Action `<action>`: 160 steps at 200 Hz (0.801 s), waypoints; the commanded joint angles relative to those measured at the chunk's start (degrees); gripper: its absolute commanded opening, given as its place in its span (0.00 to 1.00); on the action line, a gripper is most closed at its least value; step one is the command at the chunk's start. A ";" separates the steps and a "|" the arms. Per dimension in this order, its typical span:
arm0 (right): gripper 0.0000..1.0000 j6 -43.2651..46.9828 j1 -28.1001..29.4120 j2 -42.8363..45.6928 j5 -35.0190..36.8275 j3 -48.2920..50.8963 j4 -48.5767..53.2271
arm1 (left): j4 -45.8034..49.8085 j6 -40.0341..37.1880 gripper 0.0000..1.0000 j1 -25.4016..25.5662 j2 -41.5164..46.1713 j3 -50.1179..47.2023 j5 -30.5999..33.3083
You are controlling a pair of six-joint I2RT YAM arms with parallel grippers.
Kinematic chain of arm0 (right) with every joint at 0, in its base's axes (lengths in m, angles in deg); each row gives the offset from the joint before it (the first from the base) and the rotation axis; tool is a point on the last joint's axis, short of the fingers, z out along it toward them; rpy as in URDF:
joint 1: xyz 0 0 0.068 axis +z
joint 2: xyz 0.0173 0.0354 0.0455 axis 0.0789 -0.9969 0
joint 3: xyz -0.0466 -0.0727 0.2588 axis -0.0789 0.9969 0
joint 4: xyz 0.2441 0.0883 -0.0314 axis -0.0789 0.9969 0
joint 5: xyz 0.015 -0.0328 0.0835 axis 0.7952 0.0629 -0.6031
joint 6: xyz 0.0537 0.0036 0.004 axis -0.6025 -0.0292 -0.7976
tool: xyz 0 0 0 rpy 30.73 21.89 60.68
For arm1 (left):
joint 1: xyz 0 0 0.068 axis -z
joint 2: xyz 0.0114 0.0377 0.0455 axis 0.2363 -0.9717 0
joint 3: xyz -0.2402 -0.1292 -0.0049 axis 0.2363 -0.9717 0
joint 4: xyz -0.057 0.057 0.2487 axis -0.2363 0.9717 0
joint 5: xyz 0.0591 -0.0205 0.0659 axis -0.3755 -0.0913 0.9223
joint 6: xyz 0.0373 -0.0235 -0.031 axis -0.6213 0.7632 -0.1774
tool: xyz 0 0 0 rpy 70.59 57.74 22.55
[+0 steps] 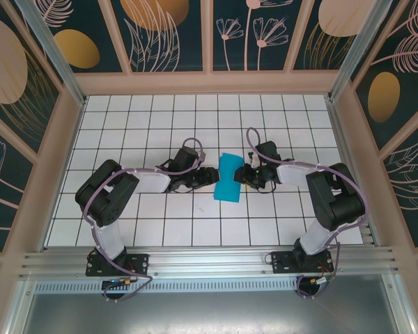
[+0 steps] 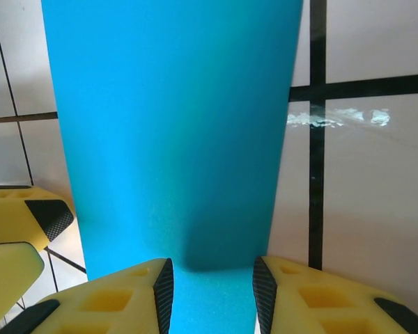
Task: Fold a paper plane with a square sheet of paper (pick it up from the middle)
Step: Fold the triangle a second time at the center of the table.
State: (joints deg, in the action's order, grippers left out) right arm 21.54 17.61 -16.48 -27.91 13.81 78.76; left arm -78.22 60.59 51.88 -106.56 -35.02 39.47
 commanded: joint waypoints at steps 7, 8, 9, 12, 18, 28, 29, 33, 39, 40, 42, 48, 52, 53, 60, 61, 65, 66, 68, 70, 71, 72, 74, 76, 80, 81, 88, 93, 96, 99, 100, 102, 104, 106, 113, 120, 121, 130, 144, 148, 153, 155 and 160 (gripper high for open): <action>0.40 -0.73 -0.86 0.26 -0.91 2.38 -1.34 | 1.27 -1.09 0.53 -0.08 -1.54 1.53 -1.47; 0.40 -0.73 -0.90 0.26 -0.96 2.43 -1.38 | 1.27 -1.10 0.53 -0.08 -1.55 1.53 -1.48; 0.40 -0.73 -0.93 0.26 -0.99 2.46 -1.44 | 1.32 -1.10 0.53 -0.08 -1.55 1.53 -1.53; 0.40 -0.81 -0.99 0.31 -1.12 2.50 -1.48 | 1.28 -1.11 0.53 -0.07 -1.60 1.55 -1.65; 0.40 -0.83 -1.04 0.33 -1.12 2.62 -1.66 | 1.34 -1.10 0.52 -0.10 -1.79 1.69 -1.93; 0.40 -0.82 -1.06 0.09 -1.26 2.77 -1.80 | 1.37 -1.11 0.52 -0.07 -2.04 1.84 -2.24; 0.40 -0.78 -1.09 0.09 -1.27 2.80 -1.78 | 1.37 -1.11 0.52 -0.07 -2.11 1.86 -2.26; 0.40 -0.82 -1.06 0.12 -1.27 2.79 -1.77 | 1.34 -1.00 0.51 -0.07 -2.24 1.88 -2.38; 0.40 -0.83 -1.06 0.07 -1.27 2.83 -1.84 | 1.15 -1.02 0.51 -0.07 -2.33 1.96 -2.80; 0.40 -0.83 -1.09 0.03 -1.32 2.79 -1.89 | 1.12 -0.98 0.51 -0.07 -2.38 2.00 -2.89; 0.40 -0.82 -1.09 0.04 -1.35 2.84 -1.86 | 1.10 -0.94 0.51 -0.12 -2.38 1.98 -2.99; 0.39 -0.83 -1.12 -0.06 -1.44 2.90 -2.00 | 0.94 -0.93 0.50 -0.09 -2.63 2.07 -3.42; 0.39 -0.82 -1.12 -0.05 -1.46 2.92 -2.02 | 0.83 -0.87 0.50 -0.04 -2.75 2.15 -3.68; 0.39 -0.82 -1.12 -0.12 -1.45 2.92 -2.02 | 0.79 -0.85 0.50 -0.01 -2.81 2.19 -3.73; 0.39 -0.74 -1.12 -0.18 -1.45 2.92 -2.03 | 0.74 -0.84 0.49 -0.05 -3.03 2.22 -4.11; 0.39 -0.74 -1.12 -0.18 -1.45 2.92 -1.98 | 0.70 -0.84 0.49 -0.02 -3.04 2.22 -4.21; 0.39 -0.74 -1.12 -0.25 -1.49 2.92 -2.05 | 0.52 -0.77 0.49 0.01 -3.20 2.31 -4.46; 0.39 -0.74 -1.12 -0.25 -1.49 2.92 -2.05 | 0.46 -0.76 0.48 0.01 -3.21 2.31 -4.56; 0.39 -0.74 -1.10 -0.22 -1.53 2.96 -2.11 | 0.34 -0.76 0.48 0.02 -3.29 2.32 -4.81; 0.39 -0.74 -1.07 -0.21 -1.54 3.00 -2.07 | 0.31 -0.76 0.48 0.02 -3.38 2.36 -5.05; 0.39 -0.74 -1.14 -0.24 -1.54 3.00 -2.05 | 0.27 -0.76 0.48 0.02 -3.39 2.38 -5.12; 0.39 -0.74 -1.18 -0.21 -1.54 3.01 -2.04 | 0.20 -0.71 0.48 -0.03 -3.44 2.39 -5.24; 0.39 -0.74 -1.18 -0.26 -1.54 3.05 -2.16 | 0.10 -0.70 0.47 0.00 -3.46 2.40 -5.46; 0.39 -0.74 -1.16 -0.20 -1.56 3.06 -2.17 | 0.03 -0.68 0.47 -0.01 -3.53 2.45 -5.70; 0.39 -0.75 -1.20 -0.26 -1.54 3.17 -2.22 | -0.06 -0.67 0.47 0.01 -3.71 2.57 -6.10; 0.39 -0.74 -1.21 -0.31 -1.54 3.13 -2.26 | -0.10 -0.67 0.47 -0.03 -3.73 2.57 -6.26; 0.39 -0.76 -1.21 -0.29 -1.54 3.10 -2.22 | -0.10 -0.71 0.46 -0.02 -4.21 2.84 -6.96; 0.39 -0.75 -1.17 -0.36 -1.54 3.10 -2.27 | 0.00 -0.74 0.46 -0.04 -4.43 3.03 -7.24; 0.39 -0.74 -1.20 -0.36 -1.68 3.11 -2.28 | 0.00 -0.71 0.45 0.00 -4.53 3.10 -7.25; 0.39 -0.74 -1.21 -0.33 -1.63 3.10 -2.37 | 0.04 -0.71 0.45 0.09 -4.54 3.06 -7.10; 0.39 -0.78 -1.17 -0.30 -1.67 3.10 -2.33 | -0.01 -0.69 0.45 0.10 -4.55 3.04 -7.07; 0.39 -0.75 -1.20 -0.35 -1.64 3.10 -2.35 | -0.12 -0.67 0.45 0.08 -4.48 2.98 -7.00; 0.39 -0.85 -1.17 -0.29 -1.63 3.10 -2.39 | -0.22 -0.58 0.45 0.05 -4.46 2.95 -6.89; 0.39 -0.79 -1.13 -0.39 -1.63 3.10 -2.38 | -0.38 -0.54 0.45 0.05 -4.39 2.87 -6.80; 0.39 -0.74 -1.19 -0.39 -1.63 3.10 -2.38 | -0.77 -0.29 0.45 0.10 -4.34 2.68 -6.72; 0.39 -0.74 -1.20 -0.40 -1.55 3.18 -2.40 | -0.86 -0.20 0.45 0.09 -4.35 2.69 -6.81; 0.39 -0.74 -1.20 -0.38 -1.54 3.18 -2.39 | -0.85 -0.17 0.45 0.10 -4.36 2.72 -6.83; 0.39 -0.82 -1.21 -0.48 -1.63 3.31 -2.62 | -1.10 0.01 0.45 0.10 -4.61 2.80 -7.29; 0.38 -0.93 -1.20 -0.63 -1.72 3.53 -3.02 | -1.36 0.18 0.45 0.15 -4.81 2.93 -7.48; 0.38 -0.92 -1.20 -0.76 -1.71 3.54 -3.05 | -1.39 0.20 0.45 0.19 -4.80 2.93 -7.47; 0.37 -1.02 -1.14 -0.80 -1.72 3.56 -3.06 | -1.43 0.19 0.45 0.25 -4.77 2.92 -7.60; 0.37 -0.96 -1.13 -0.91 -1.71 3.56 -3.08 | -1.43 0.16 0.44 0.27 -4.76 2.97 -7.59; 0.37 -1.00 -1.18 -1.04 -1.71 3.60 -3.14 | -1.39 0.17 0.44 0.26 -4.75 3.02 -7.71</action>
State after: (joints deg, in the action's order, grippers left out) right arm 21.32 16.49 -16.39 -30.05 15.74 75.48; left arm -78.75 60.39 51.49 -109.57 -32.75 34.40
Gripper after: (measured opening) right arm 0.378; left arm 0.447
